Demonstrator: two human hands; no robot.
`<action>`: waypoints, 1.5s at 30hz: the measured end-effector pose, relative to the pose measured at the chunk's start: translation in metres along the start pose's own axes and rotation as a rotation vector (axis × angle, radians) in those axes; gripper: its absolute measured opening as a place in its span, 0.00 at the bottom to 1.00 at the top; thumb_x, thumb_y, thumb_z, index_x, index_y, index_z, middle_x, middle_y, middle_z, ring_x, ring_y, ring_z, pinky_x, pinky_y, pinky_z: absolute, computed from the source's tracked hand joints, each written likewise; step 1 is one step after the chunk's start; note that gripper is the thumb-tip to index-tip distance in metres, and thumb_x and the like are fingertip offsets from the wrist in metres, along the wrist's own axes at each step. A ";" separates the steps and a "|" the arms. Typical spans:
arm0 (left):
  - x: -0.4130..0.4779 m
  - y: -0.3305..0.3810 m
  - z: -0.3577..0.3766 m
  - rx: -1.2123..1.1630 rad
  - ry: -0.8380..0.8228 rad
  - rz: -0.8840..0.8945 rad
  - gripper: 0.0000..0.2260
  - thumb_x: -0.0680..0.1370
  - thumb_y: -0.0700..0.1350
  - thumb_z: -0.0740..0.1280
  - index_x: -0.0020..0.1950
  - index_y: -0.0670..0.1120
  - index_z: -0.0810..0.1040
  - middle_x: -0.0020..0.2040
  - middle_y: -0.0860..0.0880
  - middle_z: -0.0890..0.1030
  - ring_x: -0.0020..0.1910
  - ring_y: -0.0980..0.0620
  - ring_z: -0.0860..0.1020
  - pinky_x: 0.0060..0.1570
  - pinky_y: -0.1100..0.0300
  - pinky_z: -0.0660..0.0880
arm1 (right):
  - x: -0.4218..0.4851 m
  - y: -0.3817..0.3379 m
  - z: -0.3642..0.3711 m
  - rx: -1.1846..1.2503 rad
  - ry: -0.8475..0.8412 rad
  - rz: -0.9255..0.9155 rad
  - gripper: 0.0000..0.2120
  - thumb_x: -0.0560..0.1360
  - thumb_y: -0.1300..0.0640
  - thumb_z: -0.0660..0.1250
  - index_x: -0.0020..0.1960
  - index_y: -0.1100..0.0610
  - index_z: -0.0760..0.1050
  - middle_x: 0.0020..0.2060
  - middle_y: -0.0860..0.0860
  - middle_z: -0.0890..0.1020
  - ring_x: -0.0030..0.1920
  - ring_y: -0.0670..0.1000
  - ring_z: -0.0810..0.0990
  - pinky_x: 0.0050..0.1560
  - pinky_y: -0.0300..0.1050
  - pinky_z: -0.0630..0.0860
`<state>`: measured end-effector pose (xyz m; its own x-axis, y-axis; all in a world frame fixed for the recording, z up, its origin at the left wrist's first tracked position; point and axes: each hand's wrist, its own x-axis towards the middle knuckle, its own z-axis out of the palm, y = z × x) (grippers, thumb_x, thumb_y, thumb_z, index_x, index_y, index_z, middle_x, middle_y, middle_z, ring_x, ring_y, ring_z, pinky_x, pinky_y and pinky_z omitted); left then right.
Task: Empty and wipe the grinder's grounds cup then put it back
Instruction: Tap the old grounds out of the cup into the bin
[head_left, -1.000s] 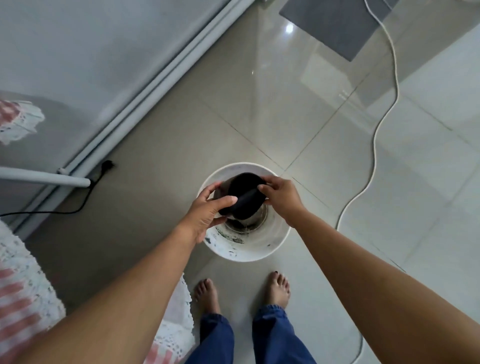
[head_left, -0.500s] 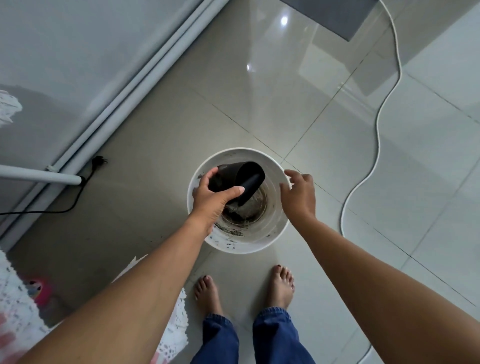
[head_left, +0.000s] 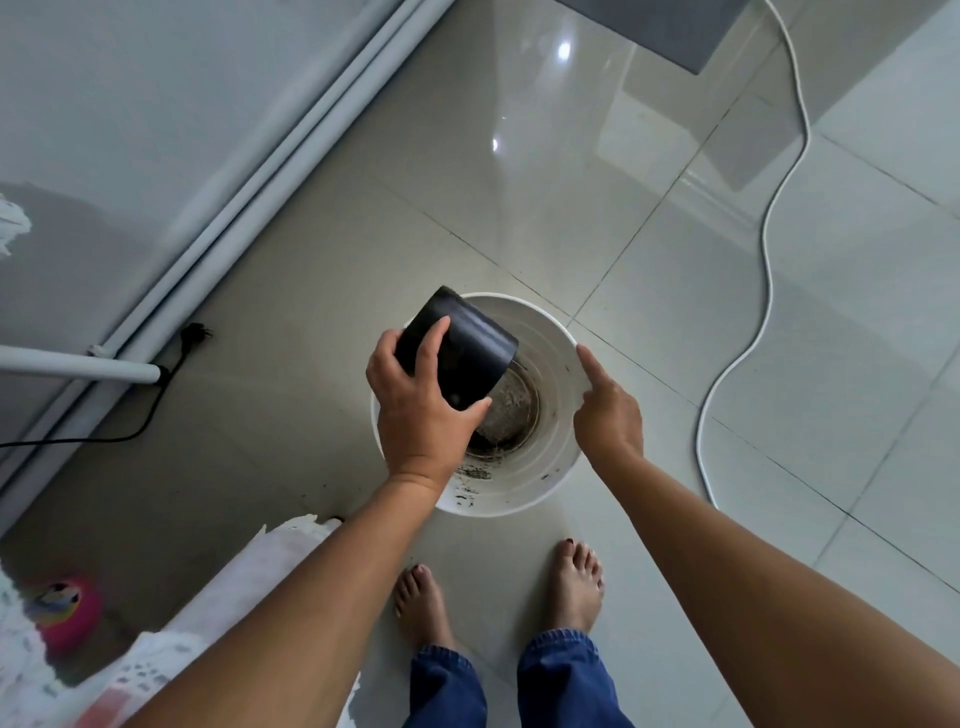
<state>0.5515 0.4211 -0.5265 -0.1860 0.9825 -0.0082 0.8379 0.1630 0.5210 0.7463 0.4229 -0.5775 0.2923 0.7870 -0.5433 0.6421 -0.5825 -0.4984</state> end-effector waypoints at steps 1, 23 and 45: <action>-0.001 -0.001 0.000 0.030 0.011 0.056 0.44 0.61 0.48 0.83 0.74 0.53 0.68 0.71 0.39 0.64 0.69 0.37 0.65 0.53 0.44 0.80 | 0.000 0.000 0.000 0.008 0.003 0.000 0.35 0.78 0.67 0.60 0.75 0.35 0.59 0.56 0.53 0.81 0.52 0.57 0.79 0.55 0.57 0.79; -0.015 -0.008 0.003 0.216 0.098 0.361 0.44 0.63 0.49 0.83 0.74 0.55 0.64 0.70 0.43 0.59 0.70 0.39 0.61 0.59 0.43 0.79 | -0.001 -0.001 0.000 0.002 -0.010 0.019 0.39 0.77 0.71 0.57 0.74 0.33 0.58 0.49 0.50 0.78 0.46 0.55 0.79 0.49 0.53 0.81; 0.010 0.037 -0.137 -1.038 -0.547 -0.918 0.15 0.75 0.45 0.73 0.61 0.53 0.79 0.54 0.45 0.81 0.51 0.44 0.81 0.48 0.48 0.80 | -0.084 -0.142 -0.128 0.414 -0.391 -0.178 0.15 0.78 0.60 0.67 0.63 0.51 0.80 0.56 0.50 0.84 0.57 0.50 0.81 0.64 0.55 0.76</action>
<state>0.5105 0.4246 -0.3902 -0.0258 0.5242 -0.8512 -0.2360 0.8242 0.5148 0.7212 0.4656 -0.3739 -0.1275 0.7926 -0.5963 0.3045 -0.5409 -0.7840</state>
